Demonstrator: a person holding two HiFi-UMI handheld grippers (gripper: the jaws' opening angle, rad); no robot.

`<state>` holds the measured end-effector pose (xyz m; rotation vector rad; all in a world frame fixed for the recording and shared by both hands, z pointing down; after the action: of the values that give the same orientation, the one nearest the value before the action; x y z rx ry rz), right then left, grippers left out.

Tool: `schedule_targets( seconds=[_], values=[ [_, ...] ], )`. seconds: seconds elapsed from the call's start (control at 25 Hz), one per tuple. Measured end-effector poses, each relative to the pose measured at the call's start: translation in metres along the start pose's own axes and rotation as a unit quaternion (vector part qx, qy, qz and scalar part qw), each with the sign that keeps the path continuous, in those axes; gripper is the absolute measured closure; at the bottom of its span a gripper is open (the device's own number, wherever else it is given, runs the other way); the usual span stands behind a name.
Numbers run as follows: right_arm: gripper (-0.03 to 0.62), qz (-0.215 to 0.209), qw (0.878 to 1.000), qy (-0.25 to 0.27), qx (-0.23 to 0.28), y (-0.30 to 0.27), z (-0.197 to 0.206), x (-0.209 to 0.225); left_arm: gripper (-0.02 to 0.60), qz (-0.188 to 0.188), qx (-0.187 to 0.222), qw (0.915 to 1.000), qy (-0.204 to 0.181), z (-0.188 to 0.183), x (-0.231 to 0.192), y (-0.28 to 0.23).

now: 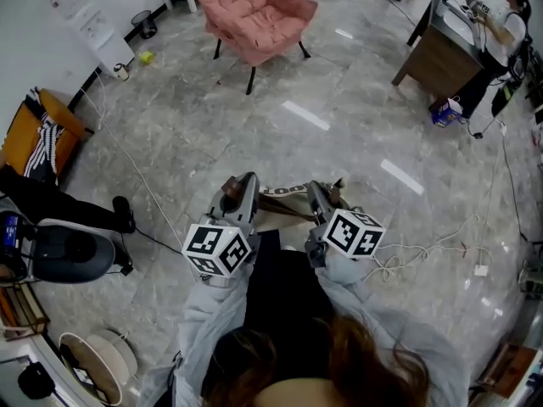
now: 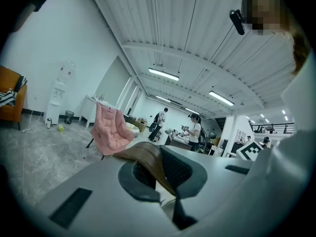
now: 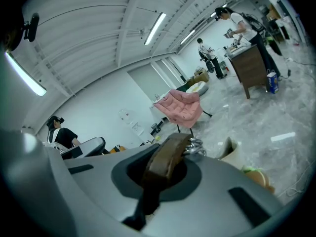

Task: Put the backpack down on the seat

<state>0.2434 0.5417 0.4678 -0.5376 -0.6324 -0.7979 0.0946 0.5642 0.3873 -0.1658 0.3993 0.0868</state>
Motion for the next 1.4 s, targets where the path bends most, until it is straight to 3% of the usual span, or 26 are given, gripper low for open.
schedule_targets(
  seconds=[0.52,1.04,1.4],
  values=[
    [0.586,-0.001,1.000,-0.020,-0.008,-0.101,-0.063,0.038,0.568,-0.009,-0.006,0.9999,0.009,-0.036,-0.045,-0.115],
    [0.586,0.004,1.000,-0.004,0.019,-0.204,-0.140,0.048,0.568,0.031,0.007,0.9995,-0.004,-0.094,-0.090,-0.217],
    [0.586,0.012,0.999,-0.016,0.027,-0.239,-0.154,0.058,0.568,0.034,-0.006,0.9994,0.002,-0.099,-0.117,-0.253]
  ],
)
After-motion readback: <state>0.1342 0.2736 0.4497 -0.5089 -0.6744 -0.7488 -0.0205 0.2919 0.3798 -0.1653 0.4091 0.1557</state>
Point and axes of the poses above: the fingertips, and each gripper's own axes: y backward along the fingers, x to its right, z out of its underside, the point moved 1 cm from there along y, backward along the fingers, and after that the axes turned 14 degrees about -z, right-handed, at the moved point
